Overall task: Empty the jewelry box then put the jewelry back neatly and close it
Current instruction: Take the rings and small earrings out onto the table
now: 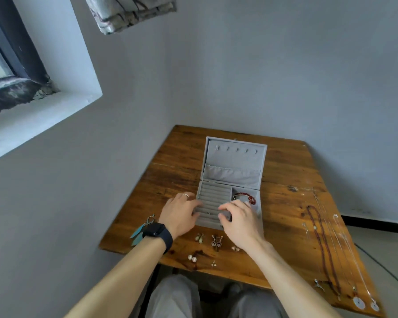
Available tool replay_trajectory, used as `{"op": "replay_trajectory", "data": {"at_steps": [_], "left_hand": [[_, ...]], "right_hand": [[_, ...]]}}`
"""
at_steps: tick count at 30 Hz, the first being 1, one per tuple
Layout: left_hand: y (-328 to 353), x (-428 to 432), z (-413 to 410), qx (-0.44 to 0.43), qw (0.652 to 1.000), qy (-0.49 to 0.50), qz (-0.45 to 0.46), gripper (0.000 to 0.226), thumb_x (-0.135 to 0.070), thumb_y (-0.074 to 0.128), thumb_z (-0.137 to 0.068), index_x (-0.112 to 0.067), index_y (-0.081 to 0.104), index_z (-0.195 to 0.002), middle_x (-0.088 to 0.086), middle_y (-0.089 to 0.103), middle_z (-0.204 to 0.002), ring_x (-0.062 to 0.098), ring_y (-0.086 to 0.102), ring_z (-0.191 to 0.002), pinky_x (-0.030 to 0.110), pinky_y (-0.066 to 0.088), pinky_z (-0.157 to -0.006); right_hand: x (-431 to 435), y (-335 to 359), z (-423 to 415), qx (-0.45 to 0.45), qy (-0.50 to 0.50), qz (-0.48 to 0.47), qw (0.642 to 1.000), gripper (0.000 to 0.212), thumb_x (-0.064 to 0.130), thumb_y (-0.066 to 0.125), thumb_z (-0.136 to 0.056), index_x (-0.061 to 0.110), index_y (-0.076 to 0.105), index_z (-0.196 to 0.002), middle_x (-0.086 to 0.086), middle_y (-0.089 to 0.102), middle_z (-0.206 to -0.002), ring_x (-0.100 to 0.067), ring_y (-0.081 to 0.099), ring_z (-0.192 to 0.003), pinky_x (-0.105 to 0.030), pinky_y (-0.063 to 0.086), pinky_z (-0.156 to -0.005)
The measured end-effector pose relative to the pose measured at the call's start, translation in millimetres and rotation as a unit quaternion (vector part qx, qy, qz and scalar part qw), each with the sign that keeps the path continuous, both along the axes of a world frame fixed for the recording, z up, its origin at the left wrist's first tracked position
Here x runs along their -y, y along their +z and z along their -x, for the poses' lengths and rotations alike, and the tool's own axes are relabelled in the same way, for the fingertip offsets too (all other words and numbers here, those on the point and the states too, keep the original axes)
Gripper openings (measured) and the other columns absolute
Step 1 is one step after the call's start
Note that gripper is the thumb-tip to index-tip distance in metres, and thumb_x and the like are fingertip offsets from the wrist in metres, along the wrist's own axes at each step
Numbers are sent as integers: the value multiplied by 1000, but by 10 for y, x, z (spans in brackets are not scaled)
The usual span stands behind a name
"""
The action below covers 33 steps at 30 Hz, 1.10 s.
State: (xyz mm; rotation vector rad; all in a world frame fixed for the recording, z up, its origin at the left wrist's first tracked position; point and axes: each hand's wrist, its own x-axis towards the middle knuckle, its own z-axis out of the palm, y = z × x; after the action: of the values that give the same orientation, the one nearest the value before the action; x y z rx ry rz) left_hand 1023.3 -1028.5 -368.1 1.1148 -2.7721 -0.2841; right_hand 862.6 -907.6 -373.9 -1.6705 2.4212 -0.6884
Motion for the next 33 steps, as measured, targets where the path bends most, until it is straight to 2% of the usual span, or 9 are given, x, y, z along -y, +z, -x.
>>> {"op": "replay_trajectory", "data": {"at_steps": [3,8,15,23,28,33], "left_hand": [[31,23,100,13,1000,-10,-4,33,-39,55,-98,-38,60,-131,0,41,-152,21,34,-140,41,34,-110],[45,64,183,15,999,-37,21,26,-44,56,-97,-42,69,-119,-3,42,-152,19,32,-140,38,32,-108],[5,48,212,10,994,-77,76,22,-32,58,-97,-34,75,-110,-3,45,-150,19,36,-137,38,35,-106],[-16,-4,227,-11,994,-54,98,20,-28,59,-95,-27,72,-111,-3,56,-127,19,46,-121,35,41,-96],[-42,-11,238,-13,998,-35,46,20,-25,57,-96,-24,68,-113,-3,55,-125,18,46,-121,35,40,-97],[-85,-59,51,-116,991,43,-56,9,-30,58,-96,-30,64,-104,-11,60,-110,10,51,-109,33,47,-92]], "right_hand": [[166,-22,32,-48,14,-13,999,30,42,56,-96,34,66,-124,12,59,-126,-11,43,-118,-26,43,-92],[304,-99,17,-67,26,-41,997,31,47,56,-95,37,68,-122,13,59,-127,-14,40,-120,-33,43,-94],[327,-160,-33,-69,-1,-38,997,26,39,61,-92,37,72,-116,15,61,-128,-17,37,-125,-38,43,-97],[311,-139,-63,-69,-5,-32,997,25,35,61,-94,36,72,-117,14,61,-129,-16,38,-125,-35,42,-97],[300,-122,-77,-86,8,-18,996,25,31,61,-95,32,72,-117,12,62,-127,-17,40,-125,-35,43,-99],[314,-101,-80,-113,37,-12,993,19,31,64,-93,29,77,-107,9,65,-118,-20,45,-119,-39,44,-97]]}}
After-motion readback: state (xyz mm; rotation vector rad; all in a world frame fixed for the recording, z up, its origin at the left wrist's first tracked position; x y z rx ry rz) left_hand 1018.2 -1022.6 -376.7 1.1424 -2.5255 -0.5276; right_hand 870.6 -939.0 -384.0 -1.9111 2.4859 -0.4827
